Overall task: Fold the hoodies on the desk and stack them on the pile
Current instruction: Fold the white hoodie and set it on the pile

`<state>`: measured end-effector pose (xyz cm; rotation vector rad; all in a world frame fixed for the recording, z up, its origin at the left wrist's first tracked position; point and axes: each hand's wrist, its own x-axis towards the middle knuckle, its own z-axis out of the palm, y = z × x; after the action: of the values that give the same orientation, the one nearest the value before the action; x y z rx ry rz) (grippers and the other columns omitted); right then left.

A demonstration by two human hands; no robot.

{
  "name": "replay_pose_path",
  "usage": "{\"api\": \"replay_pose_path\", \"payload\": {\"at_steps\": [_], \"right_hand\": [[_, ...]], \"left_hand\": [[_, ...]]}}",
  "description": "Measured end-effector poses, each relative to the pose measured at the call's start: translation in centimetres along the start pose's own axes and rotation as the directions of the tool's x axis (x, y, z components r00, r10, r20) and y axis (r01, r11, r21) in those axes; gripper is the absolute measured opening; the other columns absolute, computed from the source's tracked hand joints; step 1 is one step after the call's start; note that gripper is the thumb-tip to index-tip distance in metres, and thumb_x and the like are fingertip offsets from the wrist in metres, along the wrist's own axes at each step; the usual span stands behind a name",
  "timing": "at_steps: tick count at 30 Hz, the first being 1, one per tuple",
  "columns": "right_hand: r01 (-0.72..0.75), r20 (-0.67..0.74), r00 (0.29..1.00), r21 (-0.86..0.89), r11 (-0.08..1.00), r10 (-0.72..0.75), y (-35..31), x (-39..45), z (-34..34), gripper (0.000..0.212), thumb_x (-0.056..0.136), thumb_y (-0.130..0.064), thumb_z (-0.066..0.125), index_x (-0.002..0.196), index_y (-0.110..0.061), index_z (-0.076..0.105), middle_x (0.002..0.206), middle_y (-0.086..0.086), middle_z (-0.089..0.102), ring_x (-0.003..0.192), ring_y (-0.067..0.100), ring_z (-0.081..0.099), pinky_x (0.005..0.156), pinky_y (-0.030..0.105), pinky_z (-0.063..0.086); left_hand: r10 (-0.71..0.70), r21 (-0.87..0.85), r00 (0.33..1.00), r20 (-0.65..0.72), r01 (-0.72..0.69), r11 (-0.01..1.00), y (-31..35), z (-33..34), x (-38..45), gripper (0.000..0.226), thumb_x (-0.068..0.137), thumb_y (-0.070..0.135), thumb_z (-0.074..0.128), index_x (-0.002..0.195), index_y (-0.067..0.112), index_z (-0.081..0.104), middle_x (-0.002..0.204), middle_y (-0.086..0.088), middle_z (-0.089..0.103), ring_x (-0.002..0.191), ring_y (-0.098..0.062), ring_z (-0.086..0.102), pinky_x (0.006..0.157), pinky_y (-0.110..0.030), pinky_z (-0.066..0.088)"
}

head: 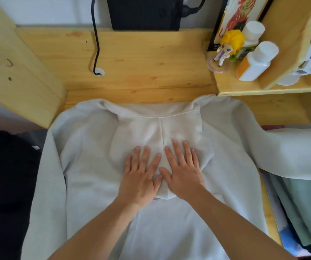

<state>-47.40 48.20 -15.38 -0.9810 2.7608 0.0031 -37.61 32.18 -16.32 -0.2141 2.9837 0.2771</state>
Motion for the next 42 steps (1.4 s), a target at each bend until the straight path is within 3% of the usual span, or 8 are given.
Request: {"api": "replay_pose_path", "payload": {"at_steps": [4, 8, 16, 24, 30, 34, 39, 42], "right_hand": [[-0.029, 0.030, 0.999, 0.017, 0.999, 0.028, -0.5, 0.3, -0.6, 0.074, 0.097, -0.065, 0.025, 0.160, -0.026, 0.023, 0.169, 0.006, 0.011, 0.155, 0.036, 0.004, 0.124, 0.055, 0.009], [-0.142, -0.003, 0.990, 0.156, 0.978, 0.144, -3.6, 0.9, -3.5, 0.076, 0.086, -0.046, 0.029, 0.159, -0.028, 0.022, 0.169, 0.010, 0.009, 0.154, 0.038, 0.000, 0.124, 0.058, 0.001], [0.014, 0.099, 0.995, 0.017, 1.000, -0.016, -5.1, 5.1, -2.2, 0.070, 0.099, -0.063, 0.015, 0.161, -0.034, 0.001, 0.170, 0.001, -0.009, 0.154, 0.034, -0.013, 0.123, 0.057, -0.005], [-0.115, 0.179, 0.976, -0.058, 0.992, 0.123, -7.8, 4.8, -3.8, 0.066, 0.103, -0.052, 0.015, 0.162, -0.027, 0.000, 0.169, 0.007, -0.009, 0.154, 0.039, -0.008, 0.122, 0.060, -0.003], [-0.030, -0.196, 0.977, 0.236, 0.971, 0.078, -15.7, -4.4, -5.4, 0.057, 0.099, -0.033, 0.049, 0.153, -0.020, 0.035, 0.163, 0.018, 0.022, 0.149, 0.042, 0.020, 0.119, 0.055, 0.022], [-0.112, 0.080, 0.992, 0.187, 0.976, 0.099, -17.3, -9.9, -2.3, 0.068, 0.093, -0.027, 0.062, 0.155, -0.016, 0.035, 0.163, 0.019, 0.018, 0.150, 0.041, 0.014, 0.120, 0.058, 0.024], [-0.211, 0.259, 0.963, 0.529, 0.822, 0.080, -20.8, -10.8, -6.3, 0.044, 0.098, -0.027, 0.057, 0.141, -0.024, 0.051, 0.146, -0.002, 0.050, 0.134, 0.020, 0.046, 0.111, 0.032, 0.036], [-0.021, 0.209, 0.960, 0.717, 0.697, -0.185, -25.8, -11.1, -11.8, 0.048, 0.095, -0.034, 0.061, 0.142, -0.032, 0.049, 0.139, -0.016, 0.055, 0.129, 0.002, 0.050, 0.111, 0.029, 0.041]], "left_hand": [[-0.003, -0.029, 1.000, -0.029, 0.002, 1.000, -1.6, -2.1, -0.6, 0.063, 0.098, 0.054, 0.038, 0.156, 0.030, 0.037, 0.167, -0.016, 0.024, 0.155, -0.039, 0.017, 0.121, -0.056, 0.023], [-0.333, -0.053, 0.927, -0.175, 0.329, 0.943, -5.0, -2.8, -5.7, 0.061, 0.099, 0.046, 0.040, 0.157, 0.028, 0.038, 0.167, -0.019, 0.020, 0.154, -0.046, 0.014, 0.120, -0.064, 0.019], [-0.601, 0.042, 0.796, -0.067, 0.604, 0.796, -10.0, -3.0, -13.1, 0.075, 0.095, 0.053, 0.038, 0.163, 0.035, 0.012, 0.171, -0.011, 0.002, 0.155, -0.045, 0.000, 0.118, -0.072, 0.011], [-0.769, -0.063, 0.615, 0.174, 0.786, 0.614, -8.2, -2.3, -27.3, 0.079, 0.078, 0.063, 0.057, 0.139, 0.017, 0.035, 0.154, -0.023, 0.033, 0.146, -0.047, 0.026, 0.107, -0.064, 0.043], [-0.730, -0.417, 0.666, 0.151, 0.713, 0.564, -10.1, -2.2, -30.3, 0.037, 0.076, 0.015, 0.086, 0.104, 0.009, 0.062, 0.134, -0.018, 0.047, 0.119, -0.038, 0.051, 0.101, -0.045, 0.047], [-0.789, -0.692, 0.585, 0.187, 0.649, 0.317, -14.0, -6.5, -30.8, 0.023, 0.095, 0.006, 0.054, 0.091, 0.028, 0.057, 0.104, 0.001, 0.059, 0.091, -0.015, 0.059, 0.075, -0.032, 0.052], [-0.833, -0.853, 0.270, 0.483, 0.359, -0.378, -20.8, -15.9, -31.7, 0.011, 0.100, 0.021, 0.053, 0.107, 0.025, 0.061, 0.108, -0.005, 0.062, 0.095, -0.024, 0.064, 0.070, -0.040, 0.057], [-0.811, -0.904, 0.412, 0.415, 0.287, -0.317, -21.5, -22.7, -30.7, 0.012, 0.103, 0.021, 0.052, 0.107, 0.026, 0.062, 0.111, -0.005, 0.064, 0.095, -0.022, 0.065, 0.073, -0.039, 0.055]]}}
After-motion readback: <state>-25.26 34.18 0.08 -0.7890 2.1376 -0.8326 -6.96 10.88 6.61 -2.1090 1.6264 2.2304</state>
